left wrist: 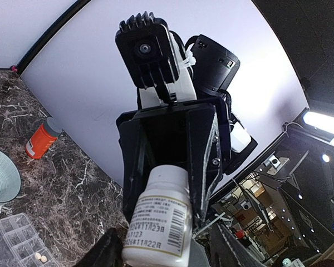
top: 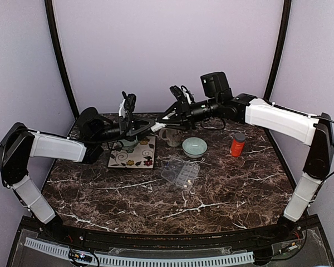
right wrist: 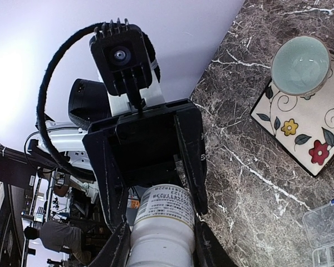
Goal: Sort the pills into containers
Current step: Pass from the right arm to the left
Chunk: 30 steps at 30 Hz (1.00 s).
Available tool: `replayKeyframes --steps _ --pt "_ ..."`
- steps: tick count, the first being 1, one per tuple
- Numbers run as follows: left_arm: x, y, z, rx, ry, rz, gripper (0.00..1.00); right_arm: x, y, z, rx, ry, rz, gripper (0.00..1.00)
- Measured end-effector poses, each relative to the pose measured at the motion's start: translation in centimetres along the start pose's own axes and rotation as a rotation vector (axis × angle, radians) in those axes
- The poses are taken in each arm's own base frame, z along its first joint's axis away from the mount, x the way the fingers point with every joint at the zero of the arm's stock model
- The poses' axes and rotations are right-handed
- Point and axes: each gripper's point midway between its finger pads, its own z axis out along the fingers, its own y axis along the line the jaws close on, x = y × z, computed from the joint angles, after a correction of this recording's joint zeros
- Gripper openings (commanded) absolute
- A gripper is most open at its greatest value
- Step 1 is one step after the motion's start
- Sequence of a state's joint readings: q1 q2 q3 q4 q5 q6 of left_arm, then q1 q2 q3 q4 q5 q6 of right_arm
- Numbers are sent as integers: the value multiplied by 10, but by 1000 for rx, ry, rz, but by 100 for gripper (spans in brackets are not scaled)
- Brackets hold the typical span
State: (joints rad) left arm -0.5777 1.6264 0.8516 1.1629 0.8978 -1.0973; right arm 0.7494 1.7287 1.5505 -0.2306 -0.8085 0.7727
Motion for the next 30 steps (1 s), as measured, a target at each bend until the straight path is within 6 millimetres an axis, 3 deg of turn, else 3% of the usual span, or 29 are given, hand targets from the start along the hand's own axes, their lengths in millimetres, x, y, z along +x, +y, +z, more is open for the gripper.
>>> replayKeyframes --steps 10,17,21,24,30 --pt "2 6 1 -2 1 -17 45 -2 -3 4 -6 -1 6 0" --pt "2 4 1 7 5 -8 23 -3 0 5 -21 -3 4 0" --pt "-1 2 2 16 -2 -1 16 -6 2 5 -30 -14 -8 0" --pt "-2 2 2 18 -4 -1 11 -6 3 5 -32 -15 -9 6" --pt "-3 1 2 21 -8 0 9 -7 3 5 -31 -16 -19 33"
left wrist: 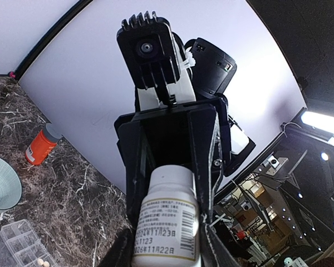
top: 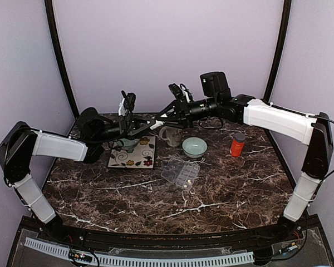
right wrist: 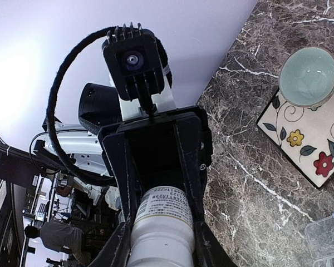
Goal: Sort the pills into containers
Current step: Pass from the right arm to the left
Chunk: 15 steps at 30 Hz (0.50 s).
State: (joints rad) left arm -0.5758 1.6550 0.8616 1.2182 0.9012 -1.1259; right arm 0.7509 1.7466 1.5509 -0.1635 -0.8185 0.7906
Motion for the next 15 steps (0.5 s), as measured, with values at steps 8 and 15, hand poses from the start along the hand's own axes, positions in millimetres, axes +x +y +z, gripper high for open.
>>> replayKeyframes --steps 8,15 --pt "-1 1 0 -3 -4 1 9 1 -4 -2 34 0 -36 52" --pt "0 2 0 -9 0 5 8 4 -8 -5 63 2 -39 57"
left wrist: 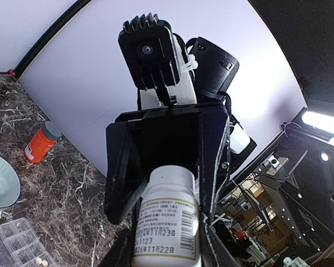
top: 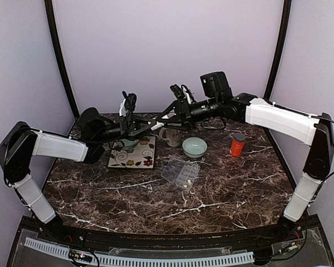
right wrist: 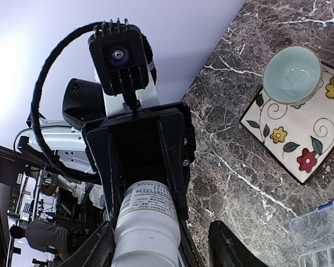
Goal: Sort the pills into containers
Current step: Pass from the right arm to the left, then unscrew the lid of the pill bottle.
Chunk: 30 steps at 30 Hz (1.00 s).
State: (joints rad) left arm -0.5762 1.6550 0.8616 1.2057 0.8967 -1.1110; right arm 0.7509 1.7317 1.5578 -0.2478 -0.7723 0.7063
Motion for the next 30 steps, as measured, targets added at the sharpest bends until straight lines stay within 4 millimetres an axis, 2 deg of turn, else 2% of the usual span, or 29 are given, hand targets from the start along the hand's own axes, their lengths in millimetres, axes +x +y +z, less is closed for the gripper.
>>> replayKeyframes --steps 11,16,20,30 --pt "5 7 0 -28 19 11 7 6 -5 -4 40 15 9 57" --pt "7 9 -1 -50 31 21 6 10 2 -11 47 18 2 57" --pt "8 8 -2 -57 37 35 6 10 8 -16 47 14 -8 54" --pt "10 8 -2 -59 51 43 5 13 5 -17 58 23 -3 49"
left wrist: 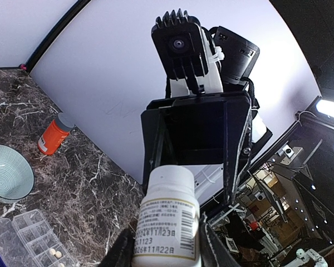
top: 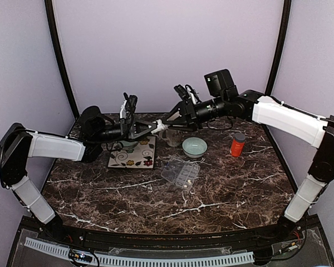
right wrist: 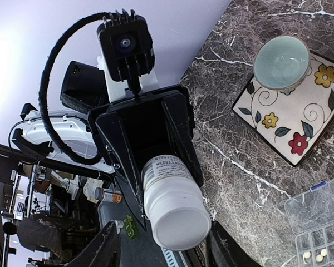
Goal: Sort the pills into containers
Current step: Unscrew the lid of the pill bottle.
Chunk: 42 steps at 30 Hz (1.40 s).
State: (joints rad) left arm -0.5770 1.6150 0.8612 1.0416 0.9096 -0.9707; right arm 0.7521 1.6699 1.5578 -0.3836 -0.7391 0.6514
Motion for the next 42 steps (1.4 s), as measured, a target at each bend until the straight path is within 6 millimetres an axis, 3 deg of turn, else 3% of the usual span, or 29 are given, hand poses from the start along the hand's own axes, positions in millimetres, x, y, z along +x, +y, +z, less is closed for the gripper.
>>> replayKeyframes --steps 15,21,26,30,37,42 --pt "5 -4 0 21 31 -1 4 2 -7 5 6 15 15 41" --pt "8 -2 0 17 45 -14 3 2 -8 6 6 17 16 29" --pt "10 -3 0 22 52 -8 3 2 -8 6 3 20 24 9" --pt "9 -4 0 25 55 -8 1 2 -7 5 -4 23 5 0" --pt "9 -10 0 46 72 -76 0 6 -4 3 -28 19 -108 0" --pt "0 -28 5 101 90 -112 0 4 13 -9 -53 -13 -263 0"
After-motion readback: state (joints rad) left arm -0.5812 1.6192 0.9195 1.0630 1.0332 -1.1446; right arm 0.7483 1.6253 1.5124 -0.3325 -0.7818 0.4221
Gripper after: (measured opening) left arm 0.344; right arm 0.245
